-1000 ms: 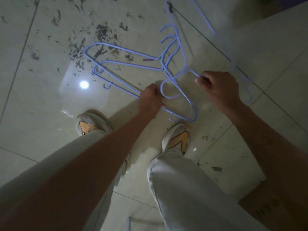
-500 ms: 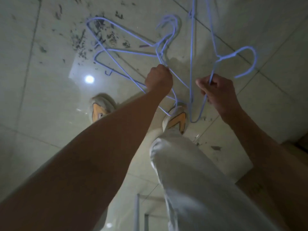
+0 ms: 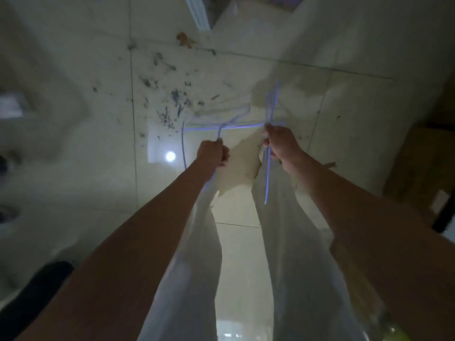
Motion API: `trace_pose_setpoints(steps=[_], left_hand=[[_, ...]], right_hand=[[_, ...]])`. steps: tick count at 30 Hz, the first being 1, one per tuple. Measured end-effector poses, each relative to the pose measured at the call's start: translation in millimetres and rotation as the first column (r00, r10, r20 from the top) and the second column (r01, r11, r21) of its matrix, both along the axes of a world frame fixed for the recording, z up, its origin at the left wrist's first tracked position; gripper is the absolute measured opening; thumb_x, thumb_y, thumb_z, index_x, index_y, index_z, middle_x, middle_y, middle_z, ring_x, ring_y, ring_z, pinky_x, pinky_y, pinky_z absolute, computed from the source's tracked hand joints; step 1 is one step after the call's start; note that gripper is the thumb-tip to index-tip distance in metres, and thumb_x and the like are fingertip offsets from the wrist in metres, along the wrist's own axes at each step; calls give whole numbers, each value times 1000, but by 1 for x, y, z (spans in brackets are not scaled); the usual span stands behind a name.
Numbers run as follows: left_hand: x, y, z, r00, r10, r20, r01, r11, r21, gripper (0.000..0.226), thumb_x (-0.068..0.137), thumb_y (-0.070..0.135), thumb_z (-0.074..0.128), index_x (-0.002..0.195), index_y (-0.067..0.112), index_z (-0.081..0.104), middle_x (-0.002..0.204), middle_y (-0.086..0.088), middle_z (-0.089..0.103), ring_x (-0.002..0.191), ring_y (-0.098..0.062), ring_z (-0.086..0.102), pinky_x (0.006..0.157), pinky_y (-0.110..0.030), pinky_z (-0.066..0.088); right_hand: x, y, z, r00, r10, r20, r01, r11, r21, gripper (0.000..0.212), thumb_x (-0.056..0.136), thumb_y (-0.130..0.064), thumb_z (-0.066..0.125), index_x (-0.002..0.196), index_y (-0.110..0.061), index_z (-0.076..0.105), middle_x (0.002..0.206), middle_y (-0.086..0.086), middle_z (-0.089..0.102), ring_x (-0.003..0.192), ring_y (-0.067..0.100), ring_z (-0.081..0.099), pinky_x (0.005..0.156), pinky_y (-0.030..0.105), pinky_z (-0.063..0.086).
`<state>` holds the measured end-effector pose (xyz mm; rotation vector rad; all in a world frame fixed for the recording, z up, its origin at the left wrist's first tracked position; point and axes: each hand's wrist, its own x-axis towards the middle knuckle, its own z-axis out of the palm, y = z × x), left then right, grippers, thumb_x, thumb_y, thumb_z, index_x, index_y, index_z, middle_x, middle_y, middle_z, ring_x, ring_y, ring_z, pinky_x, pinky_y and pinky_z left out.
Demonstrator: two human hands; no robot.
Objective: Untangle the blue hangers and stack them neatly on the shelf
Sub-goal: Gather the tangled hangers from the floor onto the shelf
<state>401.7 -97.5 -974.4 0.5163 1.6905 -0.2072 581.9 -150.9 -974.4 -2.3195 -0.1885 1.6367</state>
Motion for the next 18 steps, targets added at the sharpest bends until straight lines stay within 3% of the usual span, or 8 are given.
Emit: trace_pose_setpoints(steps=[3, 6, 8, 12, 15, 17, 18], left_hand=[[-5, 2, 71, 987, -157, -24, 156, 987, -47, 48, 107, 22, 43, 63, 7, 55, 33, 0, 43, 20, -12, 32, 32, -10, 23], [-14, 3, 114, 950, -295, -101, 297, 955, -1, 46, 103, 23, 49, 61, 11, 60, 33, 2, 46, 31, -15, 39, 40, -17, 27], [-20, 0, 132, 958, -270, -94, 272, 962, 6, 44, 103, 25, 48, 62, 13, 59, 30, 6, 44, 28, -11, 38, 39, -17, 26], [-25, -14, 153, 937, -340, -77, 345, 936, 67, 38, 101, 22, 45, 64, 18, 54, 29, 7, 46, 33, -7, 44, 42, -19, 33], [-29, -34, 157, 920, -387, -56, 391, 916, 89, 41, 95, 17, 48, 54, 16, 53, 30, 5, 38, 27, -14, 38, 38, -14, 27], [-32, -47, 157, 884, -465, -50, 467, 873, 141, 40, 95, 20, 47, 56, 19, 53, 40, 3, 44, 39, -18, 42, 45, -21, 33], [-34, -53, 157, 862, -504, -50, 504, 844, 180, 39, 97, 22, 46, 58, 21, 53, 48, 2, 48, 46, -19, 44, 51, -26, 38]], right_hand=[[-9, -24, 63, 969, -235, -78, 233, 972, -30, 26, 104, -22, 51, 83, -13, 63, 64, 8, 53, 27, 5, 37, 38, 12, 28], [-21, -51, 107, 936, -338, -97, 341, 940, 5, 27, 105, -22, 48, 90, -9, 65, 61, 7, 51, 25, 2, 35, 45, 17, 27], [-32, -68, 123, 920, -378, -100, 383, 923, 38, 30, 106, -22, 45, 92, -9, 67, 60, 6, 51, 27, 2, 36, 48, 20, 29], [-62, -86, 135, 902, -423, -91, 431, 895, 116, 24, 100, -15, 51, 80, -10, 63, 50, 3, 49, 31, 10, 36, 40, 19, 29], [-81, -85, 131, 867, -494, -67, 498, 852, 162, 8, 97, -15, 62, 99, -10, 69, 54, 2, 48, 31, 4, 39, 34, 17, 29], [-90, -79, 126, 837, -544, -68, 546, 819, 177, 9, 95, -12, 66, 102, -14, 71, 56, -1, 49, 31, 0, 40, 33, 14, 30], [-93, -77, 124, 832, -550, -73, 554, 814, 177, 6, 94, -13, 67, 92, -16, 71, 55, -2, 49, 32, 0, 39, 35, 14, 31]])
